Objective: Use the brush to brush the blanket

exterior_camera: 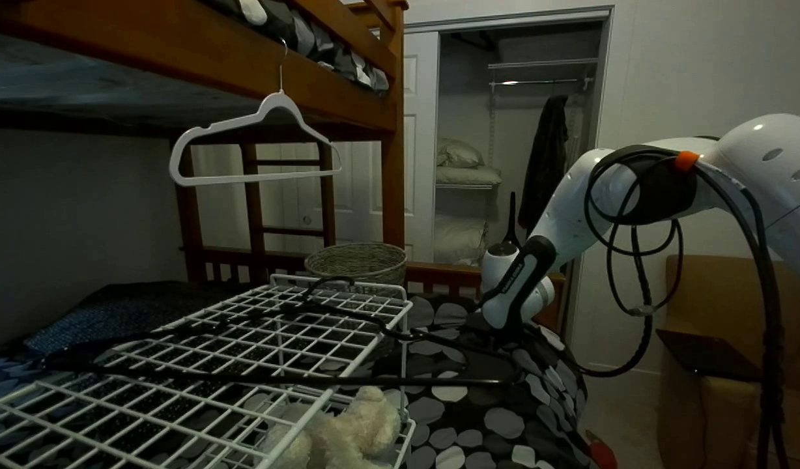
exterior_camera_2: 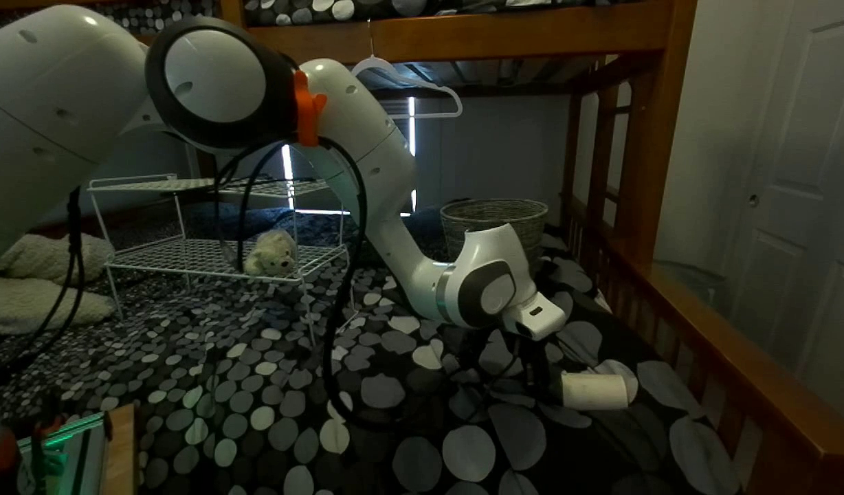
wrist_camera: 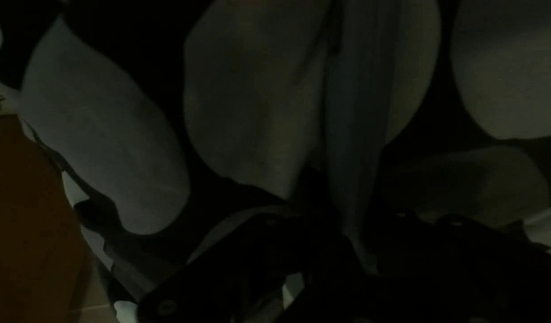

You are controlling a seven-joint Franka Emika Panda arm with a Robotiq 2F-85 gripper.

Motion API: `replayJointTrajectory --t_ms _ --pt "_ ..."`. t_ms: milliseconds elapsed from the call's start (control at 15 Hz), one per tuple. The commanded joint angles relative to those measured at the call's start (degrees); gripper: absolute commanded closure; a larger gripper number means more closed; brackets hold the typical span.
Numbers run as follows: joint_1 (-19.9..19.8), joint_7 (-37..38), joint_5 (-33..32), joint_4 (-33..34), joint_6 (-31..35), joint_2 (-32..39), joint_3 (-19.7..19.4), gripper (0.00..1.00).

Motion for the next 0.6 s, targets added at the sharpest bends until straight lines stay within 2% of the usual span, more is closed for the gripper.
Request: replayJointTrajectory --t_ms 0,267,533 --pt "-2.89 -8.27 11.19 -3.39 -1.91 -0.91 2.06 0.95" --pt "-3.91 -14.32 20.49 -2.66 -7.5 -1.22 2.52 0.95" --pt "-3.45 -15.35 25.43 -1.85 -12.62 -1.11 0.55 0.95"
